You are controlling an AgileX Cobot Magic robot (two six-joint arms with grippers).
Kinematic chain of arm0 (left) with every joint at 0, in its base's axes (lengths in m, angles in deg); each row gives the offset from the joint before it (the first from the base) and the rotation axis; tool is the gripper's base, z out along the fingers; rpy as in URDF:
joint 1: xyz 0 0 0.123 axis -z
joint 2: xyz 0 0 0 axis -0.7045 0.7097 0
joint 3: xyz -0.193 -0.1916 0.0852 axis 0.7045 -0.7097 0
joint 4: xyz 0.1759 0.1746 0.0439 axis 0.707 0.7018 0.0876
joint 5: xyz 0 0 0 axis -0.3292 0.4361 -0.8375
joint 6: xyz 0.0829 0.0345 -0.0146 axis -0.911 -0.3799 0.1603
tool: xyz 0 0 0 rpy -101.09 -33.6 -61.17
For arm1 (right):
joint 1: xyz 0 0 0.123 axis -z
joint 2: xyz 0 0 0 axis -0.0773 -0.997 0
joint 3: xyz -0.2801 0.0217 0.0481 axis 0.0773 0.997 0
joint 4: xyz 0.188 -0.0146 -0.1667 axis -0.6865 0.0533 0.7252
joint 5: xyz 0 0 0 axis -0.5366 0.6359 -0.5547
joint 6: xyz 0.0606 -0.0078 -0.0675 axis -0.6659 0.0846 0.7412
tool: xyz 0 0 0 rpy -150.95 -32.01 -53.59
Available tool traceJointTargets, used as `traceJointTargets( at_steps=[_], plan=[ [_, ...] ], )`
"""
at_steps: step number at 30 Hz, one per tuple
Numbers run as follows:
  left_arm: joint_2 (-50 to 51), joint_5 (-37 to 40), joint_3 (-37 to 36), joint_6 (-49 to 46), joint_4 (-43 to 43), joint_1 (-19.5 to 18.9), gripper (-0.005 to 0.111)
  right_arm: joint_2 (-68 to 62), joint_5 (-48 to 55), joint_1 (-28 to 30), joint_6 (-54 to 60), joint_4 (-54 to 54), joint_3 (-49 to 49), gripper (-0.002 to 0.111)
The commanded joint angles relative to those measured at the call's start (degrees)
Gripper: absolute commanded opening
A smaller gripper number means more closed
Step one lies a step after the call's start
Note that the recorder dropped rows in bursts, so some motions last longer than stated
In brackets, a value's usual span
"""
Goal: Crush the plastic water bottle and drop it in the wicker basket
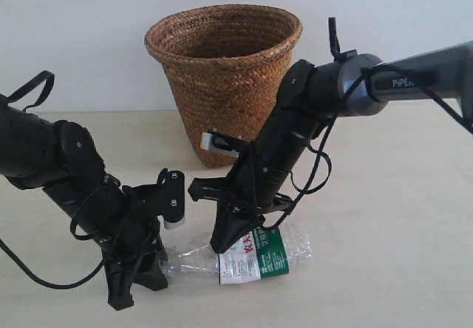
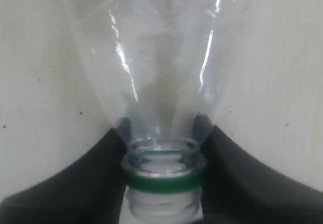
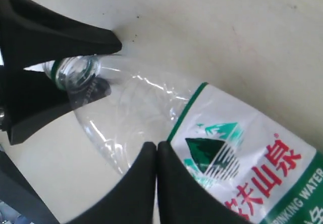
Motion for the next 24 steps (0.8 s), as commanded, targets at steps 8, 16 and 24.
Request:
traceJointTargets(
  at_steps=[8, 16, 24],
  plan=[
    [0.8, 0.1, -0.3, 1.3, 0.9, 0.1, 0.004, -7.7, -4.7, -0.1, 1.2, 1.1, 0.0, 0.000],
    [0.8, 0.3, -0.3, 1.7, 0.9, 0.1, 0.004, -11.6, -4.9, 1.3, 1.1, 1.7, -0.1, 0.000],
    [0.8, 0.2, -0.3, 1.6, 0.9, 0.1, 0.004, -13.6, -4.4, 1.9, 0.8, 1.6, -0.1, 0.000]
  ],
)
